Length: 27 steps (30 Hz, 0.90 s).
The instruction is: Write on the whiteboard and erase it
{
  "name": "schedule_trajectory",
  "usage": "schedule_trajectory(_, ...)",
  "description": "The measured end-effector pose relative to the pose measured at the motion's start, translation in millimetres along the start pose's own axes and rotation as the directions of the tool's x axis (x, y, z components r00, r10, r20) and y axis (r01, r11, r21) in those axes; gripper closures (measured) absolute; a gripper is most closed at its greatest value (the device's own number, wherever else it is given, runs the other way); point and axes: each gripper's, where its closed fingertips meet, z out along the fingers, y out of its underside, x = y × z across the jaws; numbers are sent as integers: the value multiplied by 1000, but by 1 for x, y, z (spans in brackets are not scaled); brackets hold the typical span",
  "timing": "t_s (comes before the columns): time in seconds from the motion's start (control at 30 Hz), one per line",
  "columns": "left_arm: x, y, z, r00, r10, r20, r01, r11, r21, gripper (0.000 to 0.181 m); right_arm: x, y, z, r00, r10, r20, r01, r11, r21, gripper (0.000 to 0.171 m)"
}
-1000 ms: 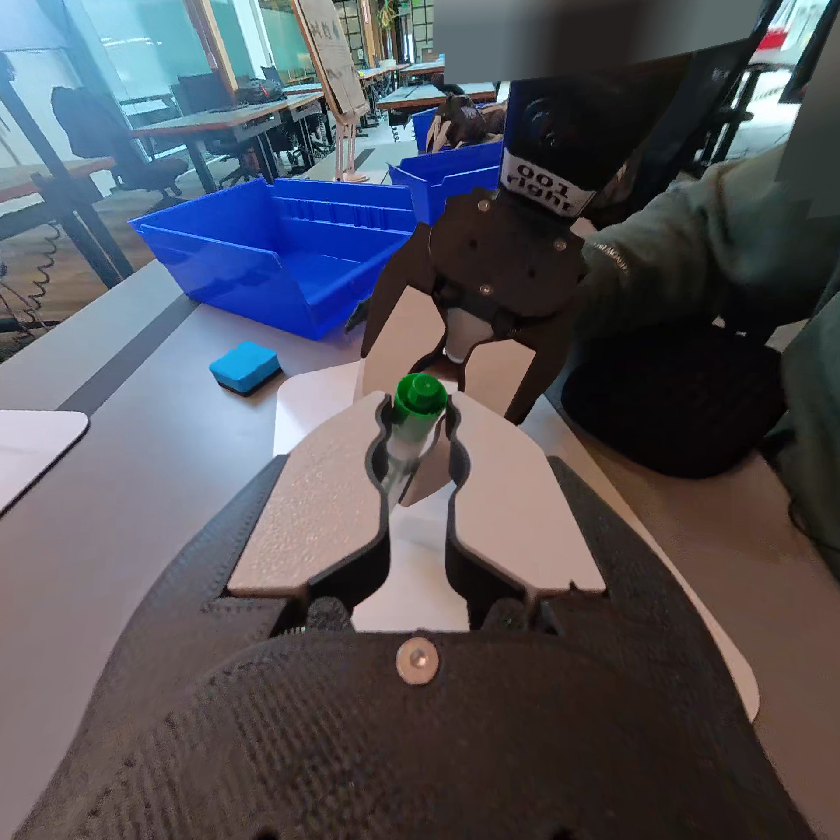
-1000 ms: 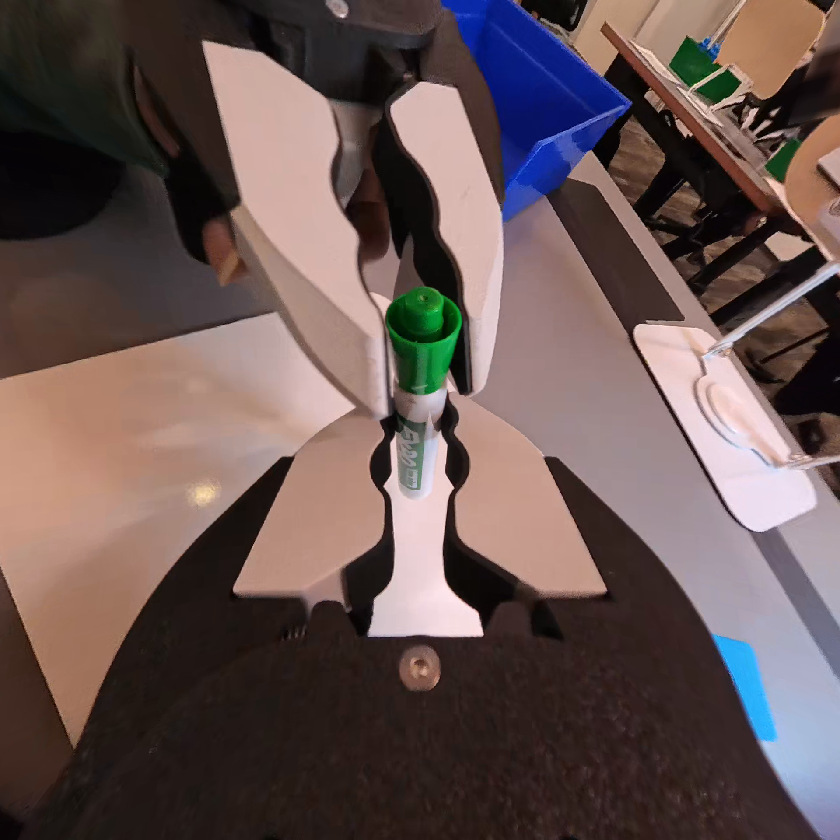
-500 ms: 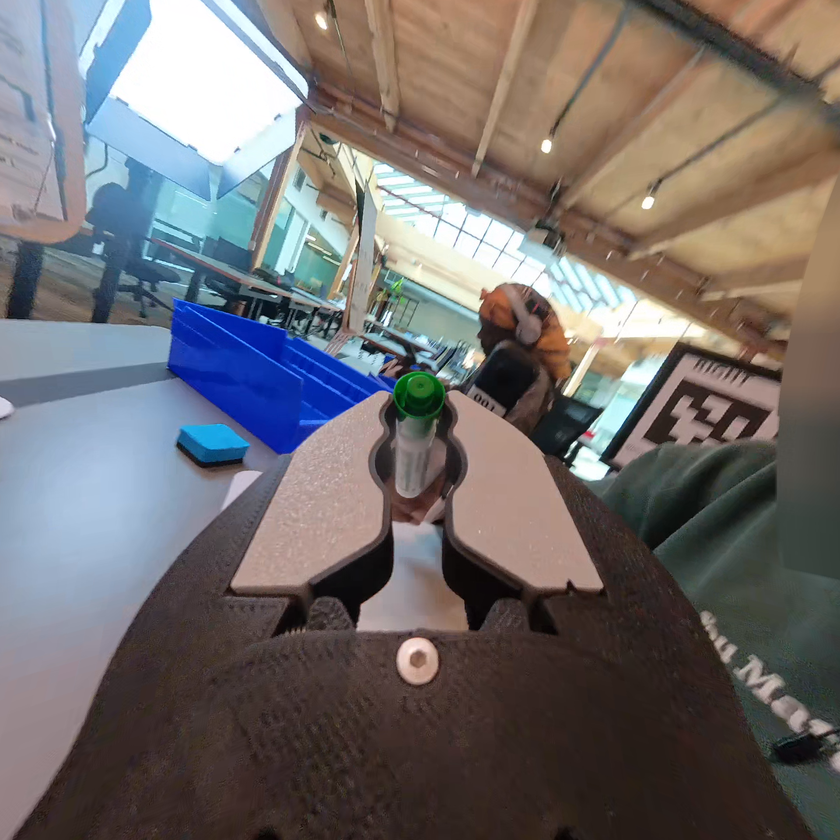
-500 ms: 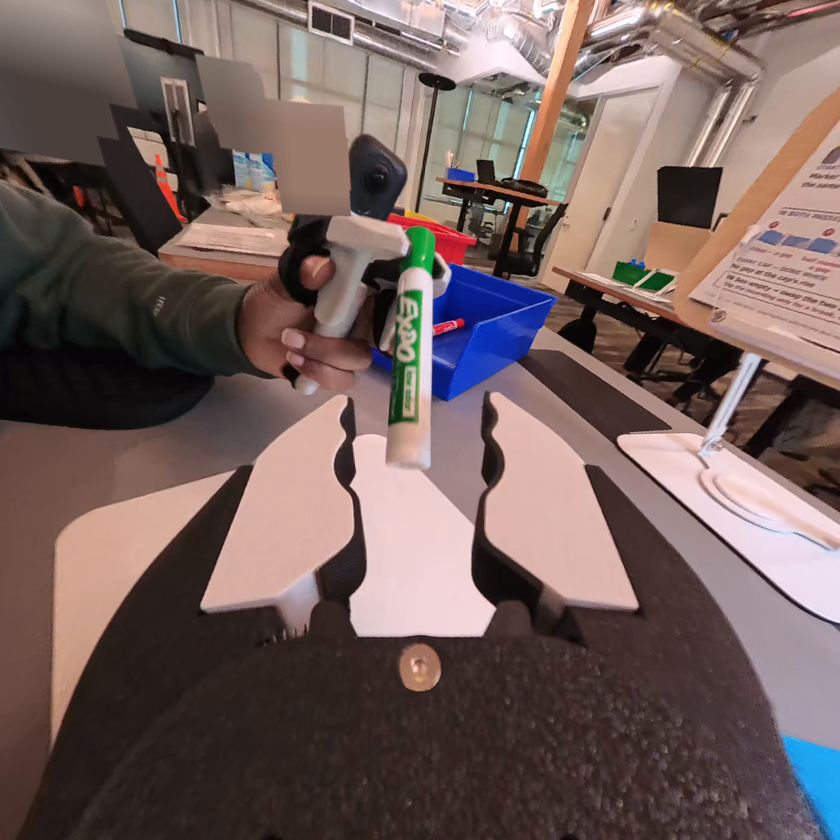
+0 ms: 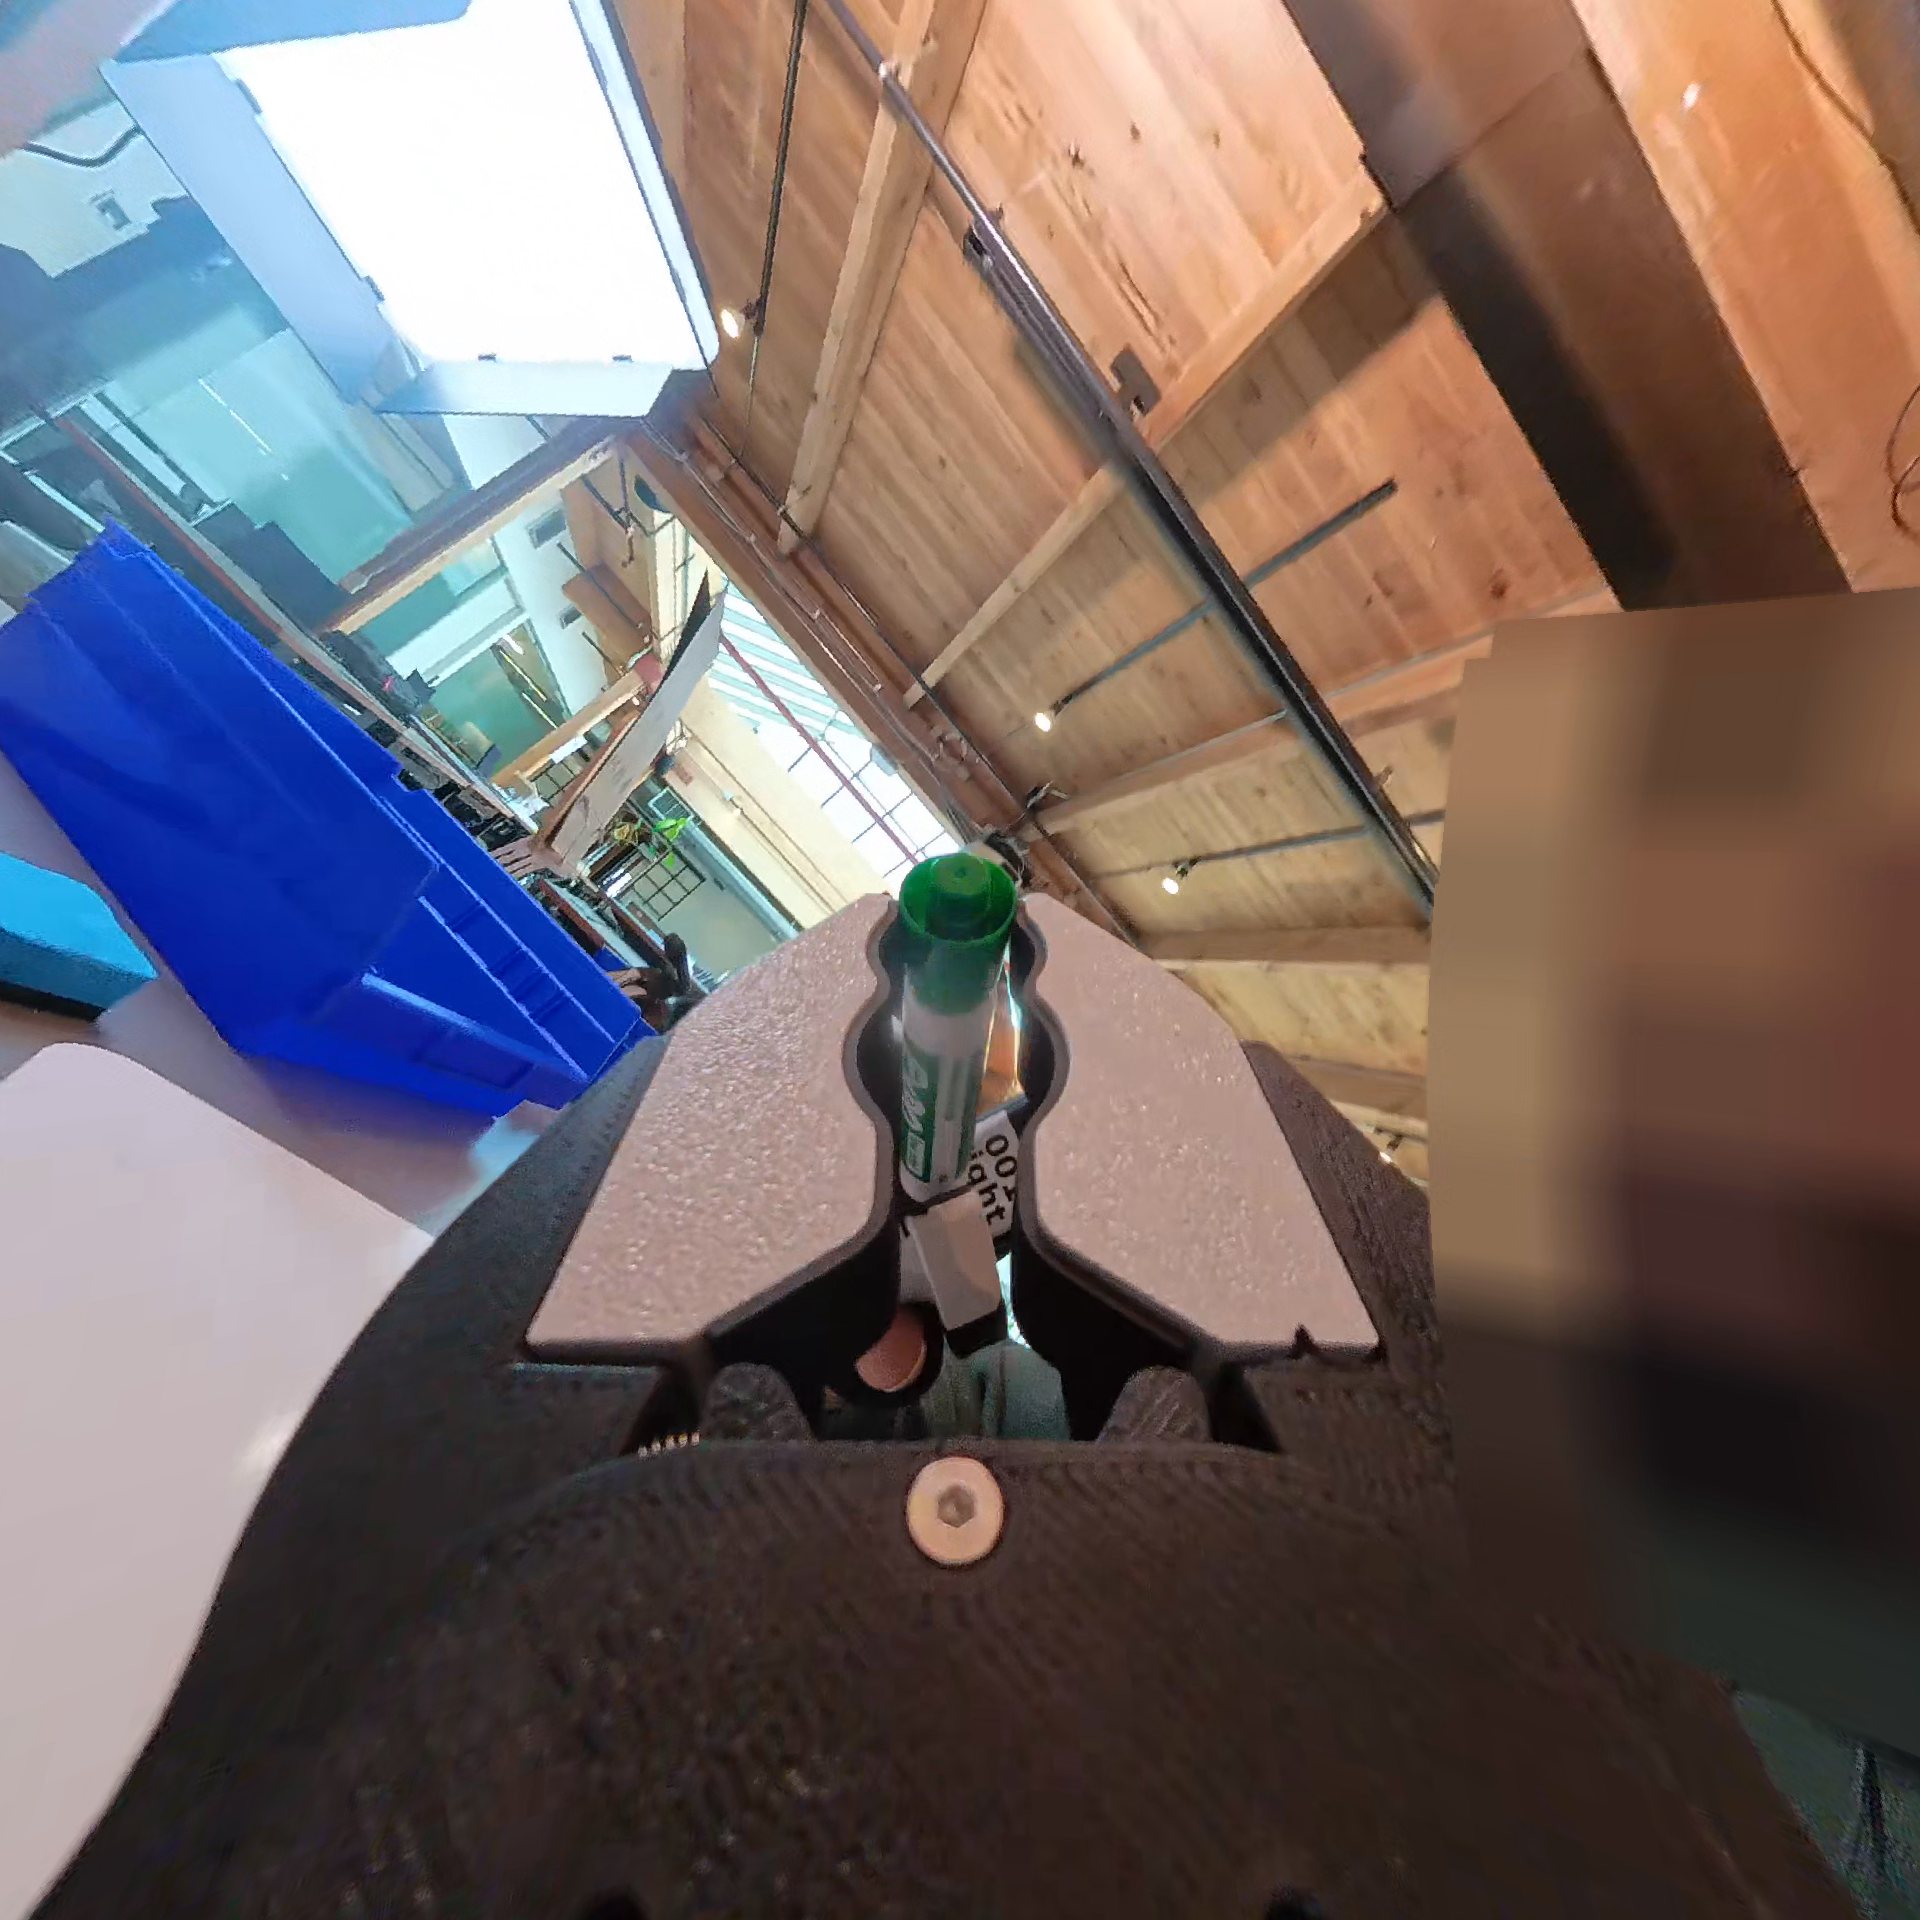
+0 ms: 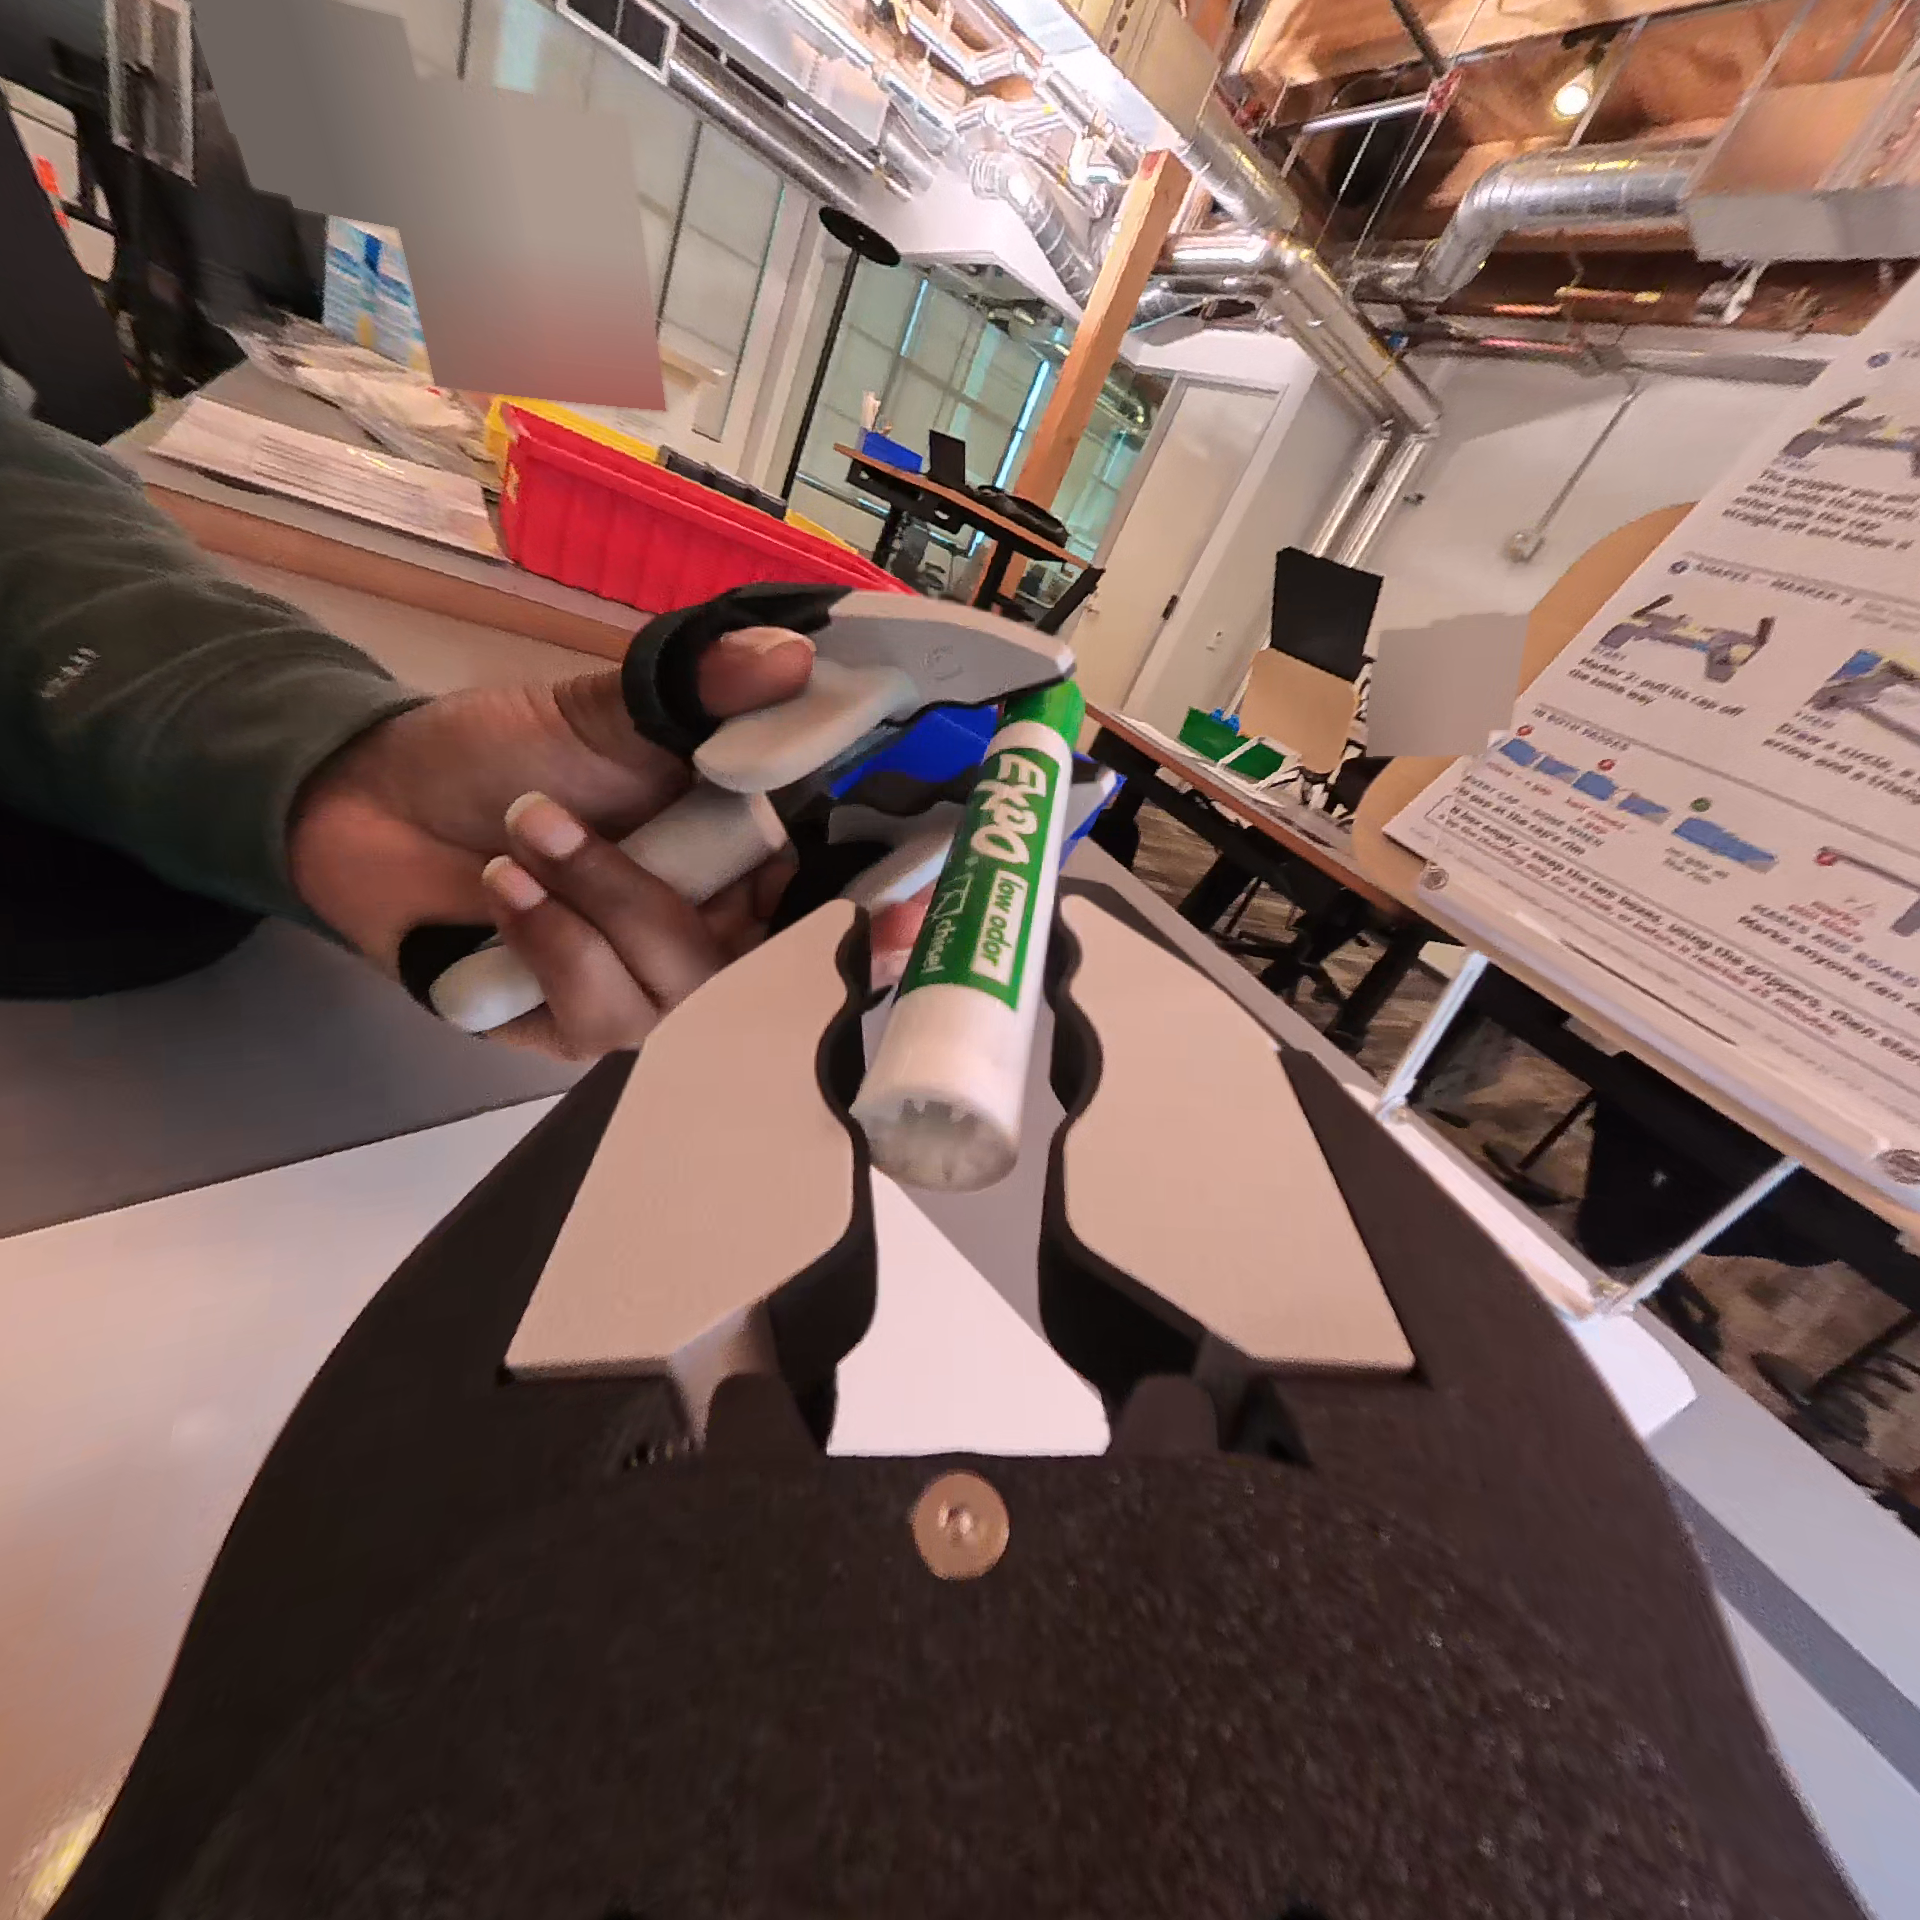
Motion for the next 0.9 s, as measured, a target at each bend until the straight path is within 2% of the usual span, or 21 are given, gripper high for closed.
schedule_trajectory(0.17,-10,6,2,997,-82,18,81,996,41,162,6,-7,0,999,-22,-46,22,1000,2,137)
schedule_trajectory(0.33,-15,23,5,983,-185,4,185,983,7,162,3,-1,2,998,-38,-40,37,999,-11,133)
schedule_trajectory(0.47,-20,30,4,988,-148,38,149,988,-32,163,2,1,2,999,-36,-28,36,999,-22,133)
schedule_trajectory(0.9,-21,41,2,981,-191,42,191,982,8,162,1,1,-4,1000,15,10,-15,1000,-6,132)
